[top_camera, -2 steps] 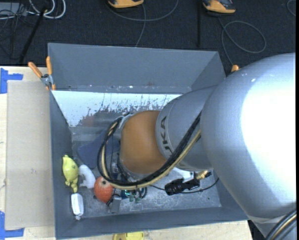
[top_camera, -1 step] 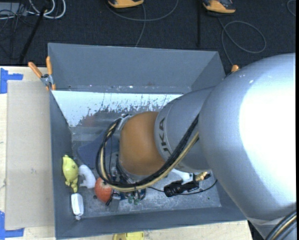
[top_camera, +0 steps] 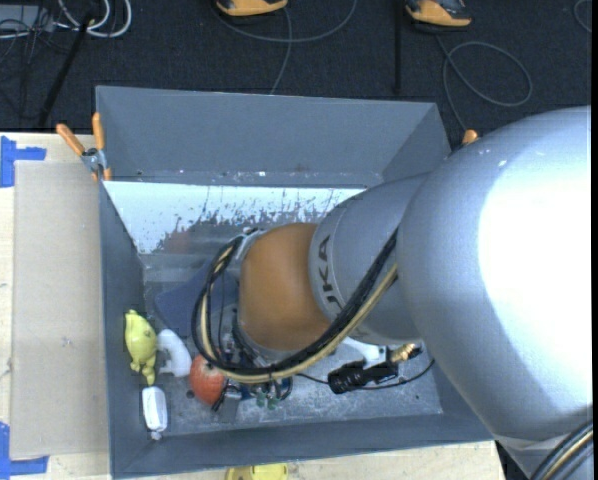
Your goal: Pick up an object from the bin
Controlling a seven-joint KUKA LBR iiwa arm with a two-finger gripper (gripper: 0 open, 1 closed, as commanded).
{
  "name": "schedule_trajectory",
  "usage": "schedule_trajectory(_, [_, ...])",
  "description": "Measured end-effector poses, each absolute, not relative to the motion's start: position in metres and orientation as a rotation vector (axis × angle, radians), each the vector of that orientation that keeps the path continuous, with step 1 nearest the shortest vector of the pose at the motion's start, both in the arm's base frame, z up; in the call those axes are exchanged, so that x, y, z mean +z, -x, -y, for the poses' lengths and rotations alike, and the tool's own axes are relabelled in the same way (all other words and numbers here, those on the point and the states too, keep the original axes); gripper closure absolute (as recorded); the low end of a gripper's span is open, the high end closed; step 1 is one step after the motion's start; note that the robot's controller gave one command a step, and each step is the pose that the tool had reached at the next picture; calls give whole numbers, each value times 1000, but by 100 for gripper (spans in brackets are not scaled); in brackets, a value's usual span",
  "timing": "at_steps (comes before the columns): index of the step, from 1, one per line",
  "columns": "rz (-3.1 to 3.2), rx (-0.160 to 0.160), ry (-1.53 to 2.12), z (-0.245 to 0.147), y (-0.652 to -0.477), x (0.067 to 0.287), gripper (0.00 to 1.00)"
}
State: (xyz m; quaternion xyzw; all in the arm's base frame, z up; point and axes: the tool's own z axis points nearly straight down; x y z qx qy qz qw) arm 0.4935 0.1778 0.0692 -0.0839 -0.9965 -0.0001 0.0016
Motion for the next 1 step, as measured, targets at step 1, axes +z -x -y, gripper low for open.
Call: schedule_trajectory(1, [3137, -2, 200, -201, -511, 230, 100])
